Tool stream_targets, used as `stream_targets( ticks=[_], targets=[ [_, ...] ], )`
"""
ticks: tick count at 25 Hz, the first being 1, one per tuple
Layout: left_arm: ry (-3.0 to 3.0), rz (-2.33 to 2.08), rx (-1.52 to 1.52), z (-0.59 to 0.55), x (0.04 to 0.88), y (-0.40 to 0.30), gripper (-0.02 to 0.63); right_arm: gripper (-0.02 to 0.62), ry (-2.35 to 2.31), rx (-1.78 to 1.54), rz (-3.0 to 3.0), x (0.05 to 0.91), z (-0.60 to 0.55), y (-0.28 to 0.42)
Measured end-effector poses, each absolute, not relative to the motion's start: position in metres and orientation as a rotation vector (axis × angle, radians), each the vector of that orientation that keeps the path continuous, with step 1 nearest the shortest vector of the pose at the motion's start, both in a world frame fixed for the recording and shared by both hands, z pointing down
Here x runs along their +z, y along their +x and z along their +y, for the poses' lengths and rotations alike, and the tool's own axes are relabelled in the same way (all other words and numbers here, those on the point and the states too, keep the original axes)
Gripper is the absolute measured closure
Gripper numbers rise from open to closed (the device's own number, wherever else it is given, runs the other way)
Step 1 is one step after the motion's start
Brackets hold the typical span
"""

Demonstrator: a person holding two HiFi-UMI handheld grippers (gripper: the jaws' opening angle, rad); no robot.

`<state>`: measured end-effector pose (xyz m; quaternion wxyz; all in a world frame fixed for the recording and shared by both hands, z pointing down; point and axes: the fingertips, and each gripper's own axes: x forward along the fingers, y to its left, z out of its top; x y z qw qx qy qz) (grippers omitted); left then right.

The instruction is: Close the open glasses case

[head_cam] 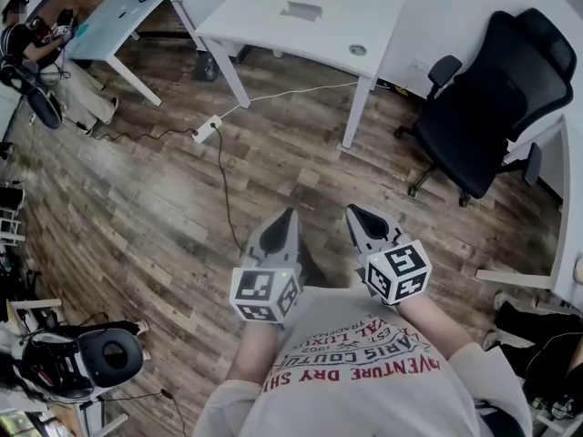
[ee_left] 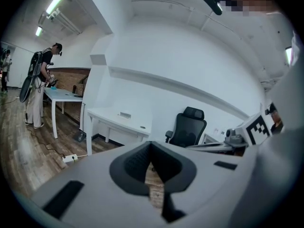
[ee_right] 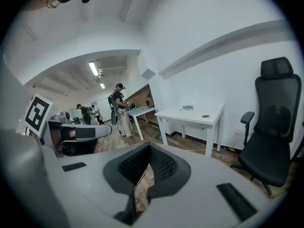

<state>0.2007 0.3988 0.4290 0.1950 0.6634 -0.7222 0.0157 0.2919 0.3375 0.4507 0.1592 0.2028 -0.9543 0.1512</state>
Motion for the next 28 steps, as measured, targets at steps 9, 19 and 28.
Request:
stream_targets(
  ticks=[9,19,28],
  targets=[
    [1.933,-1.921,0.061,0.298,0.415,0.071,0.603,0.583,0.7,0.45,-2.68,0.436,0.247,0.171],
    [1.982,-1.852,0.114,0.214,0.408,-0.054,0.603,0.583,0.814,0.485,-2.654,0.423,0.164,0.058],
    [1.919,-1.849,0.106,0.161,0.438,-0.104,0.603,0.583,0.798,0.519,-2.612,0.45,0.1,0.017]
  ],
)
